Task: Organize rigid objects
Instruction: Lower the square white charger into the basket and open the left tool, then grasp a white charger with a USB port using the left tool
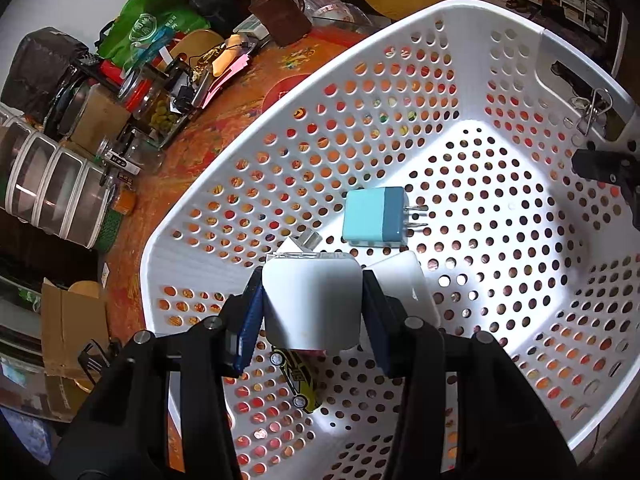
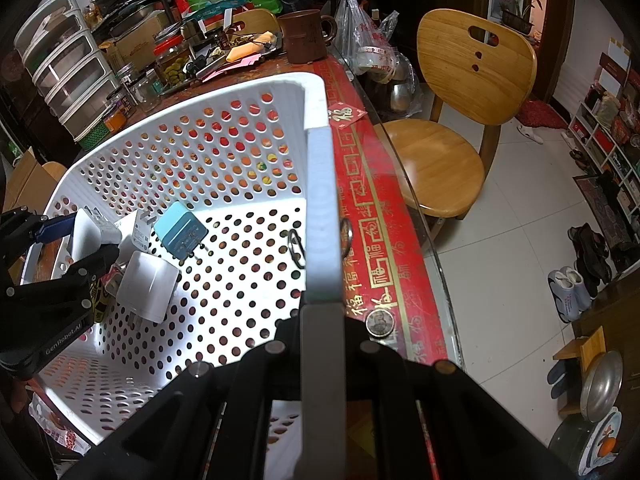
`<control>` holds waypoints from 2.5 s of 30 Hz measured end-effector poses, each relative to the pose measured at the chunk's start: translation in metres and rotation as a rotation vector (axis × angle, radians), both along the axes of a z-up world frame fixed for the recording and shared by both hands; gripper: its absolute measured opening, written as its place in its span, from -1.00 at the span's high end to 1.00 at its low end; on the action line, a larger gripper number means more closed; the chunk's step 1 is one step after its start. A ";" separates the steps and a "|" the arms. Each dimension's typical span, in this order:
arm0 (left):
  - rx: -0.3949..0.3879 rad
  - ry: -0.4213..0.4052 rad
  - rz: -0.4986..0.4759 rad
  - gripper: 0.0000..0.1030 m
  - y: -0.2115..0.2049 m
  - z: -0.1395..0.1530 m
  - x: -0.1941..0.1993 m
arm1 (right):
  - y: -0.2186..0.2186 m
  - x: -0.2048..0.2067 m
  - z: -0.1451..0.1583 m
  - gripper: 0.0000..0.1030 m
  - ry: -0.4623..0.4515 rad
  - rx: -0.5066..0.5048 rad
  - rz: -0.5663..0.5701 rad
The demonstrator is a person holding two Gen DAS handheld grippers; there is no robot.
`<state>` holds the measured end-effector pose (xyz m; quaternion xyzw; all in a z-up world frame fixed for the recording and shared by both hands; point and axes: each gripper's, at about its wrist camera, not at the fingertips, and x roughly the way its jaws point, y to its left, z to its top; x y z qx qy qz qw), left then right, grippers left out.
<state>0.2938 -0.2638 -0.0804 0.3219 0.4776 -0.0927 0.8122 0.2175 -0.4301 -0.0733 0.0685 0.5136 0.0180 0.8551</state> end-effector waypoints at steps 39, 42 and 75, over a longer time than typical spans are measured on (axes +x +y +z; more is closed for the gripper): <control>-0.242 -0.270 0.177 -0.98 0.159 0.125 -0.041 | 0.000 0.000 0.000 0.84 -0.004 0.010 0.000; -0.229 -0.299 0.300 -0.99 0.222 0.131 -0.037 | 0.000 0.000 0.000 0.83 -0.005 0.008 0.000; -0.334 0.037 0.603 0.17 0.327 -0.047 0.006 | 0.001 0.000 0.000 0.83 -0.003 0.006 0.005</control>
